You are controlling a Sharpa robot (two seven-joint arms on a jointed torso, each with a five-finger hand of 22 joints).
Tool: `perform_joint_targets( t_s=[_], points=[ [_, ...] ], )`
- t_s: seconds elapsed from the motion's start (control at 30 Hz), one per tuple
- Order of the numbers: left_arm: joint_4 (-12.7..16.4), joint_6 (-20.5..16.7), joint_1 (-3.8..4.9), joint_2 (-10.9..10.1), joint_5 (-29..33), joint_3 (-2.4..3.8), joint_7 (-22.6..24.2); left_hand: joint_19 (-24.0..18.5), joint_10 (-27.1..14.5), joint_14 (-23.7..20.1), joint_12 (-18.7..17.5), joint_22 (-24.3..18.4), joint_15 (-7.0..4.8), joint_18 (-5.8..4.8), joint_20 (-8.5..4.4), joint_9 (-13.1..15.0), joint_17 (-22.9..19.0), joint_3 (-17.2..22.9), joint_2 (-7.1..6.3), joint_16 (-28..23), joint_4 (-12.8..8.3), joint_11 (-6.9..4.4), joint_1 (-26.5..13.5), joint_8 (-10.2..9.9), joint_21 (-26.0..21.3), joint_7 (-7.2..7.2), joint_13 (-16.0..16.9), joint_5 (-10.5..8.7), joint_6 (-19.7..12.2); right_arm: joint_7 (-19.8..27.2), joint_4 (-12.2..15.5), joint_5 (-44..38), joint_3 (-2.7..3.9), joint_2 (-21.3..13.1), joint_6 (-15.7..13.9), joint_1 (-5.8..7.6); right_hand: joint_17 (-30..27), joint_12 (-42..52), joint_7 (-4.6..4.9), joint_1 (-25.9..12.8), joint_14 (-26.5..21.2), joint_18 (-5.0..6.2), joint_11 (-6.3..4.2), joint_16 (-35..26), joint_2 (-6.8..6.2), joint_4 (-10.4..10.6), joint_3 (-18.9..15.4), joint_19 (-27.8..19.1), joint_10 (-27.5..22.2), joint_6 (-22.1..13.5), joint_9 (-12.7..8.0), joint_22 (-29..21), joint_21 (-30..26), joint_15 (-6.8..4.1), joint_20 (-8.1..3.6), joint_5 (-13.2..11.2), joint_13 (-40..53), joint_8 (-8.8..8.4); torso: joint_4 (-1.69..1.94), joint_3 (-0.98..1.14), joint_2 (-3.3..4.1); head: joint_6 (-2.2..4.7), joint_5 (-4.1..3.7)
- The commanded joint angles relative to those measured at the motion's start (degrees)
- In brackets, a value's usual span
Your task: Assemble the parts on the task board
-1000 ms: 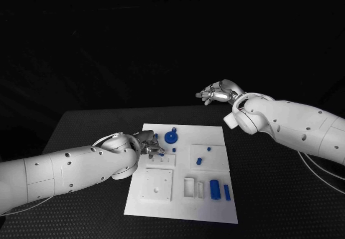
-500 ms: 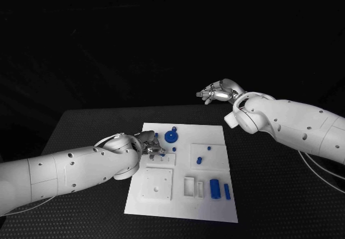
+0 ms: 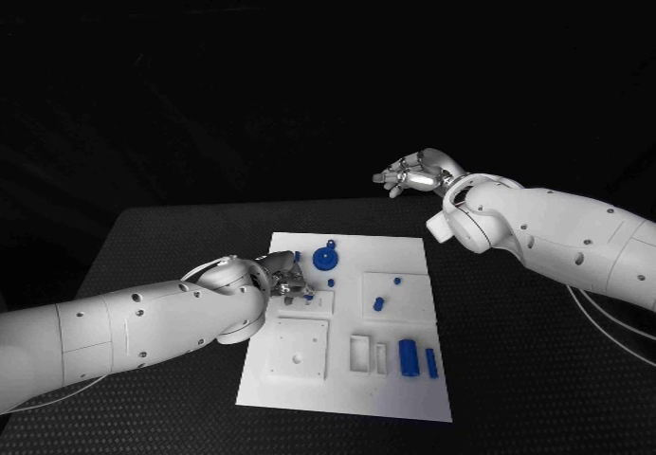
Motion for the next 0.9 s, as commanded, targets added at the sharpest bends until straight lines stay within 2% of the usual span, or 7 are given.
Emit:
perform_joint_targets(
  t_s=[0.03,0.9],
  points=[
    [0.1,1.1,-0.03,0.0,-0.9,0.03,0.1,0.1,-0.1,0.4,0.3,-0.1,-1.46,2.93,-5.4,0.1,-0.1,3.2,0.59,0.3,-2.9,-0.38,1.0,0.2,0.1,-2.39,-0.1,0.2,4.6,0.3,0.1,0.1,0.01,0.0,0.7,-0.02,0.1,0.2,0.28,-0.5,-0.5,-0.35,0.37,-0.3,0.04,0.4,-0.1,-0.5,-0.1,-0.4,-0.1,0.1,-0.2,-0.07,-0.06,0.4,-0.1,0.31,0.08,-0.02,-0.01,-0.11,0.0],
    [0.3,5.2,-0.07,0.0,-1.4,0.03,-0.3,-0.1,-0.1,0.3,0.4,0.0,-1.44,2.9,-5.36,0.1,-0.3,3.2,0.66,0.5,-2.9,-0.35,1.0,0.1,0.1,-2.38,-0.1,0.38,4.7,0.3,-0.1,0.4,0.0,0.2,1.1,-0.3,0.1,0.2,0.29,-0.6,-0.5,-0.32,0.38,-0.3,0.08,0.4,-0.1,-0.5,-0.2,-0.5,-0.1,0.1,-0.3,-0.06,-0.03,0.6,-0.2,0.32,0.01,-0.02,-0.05,-0.47,0.25]
  ],
)
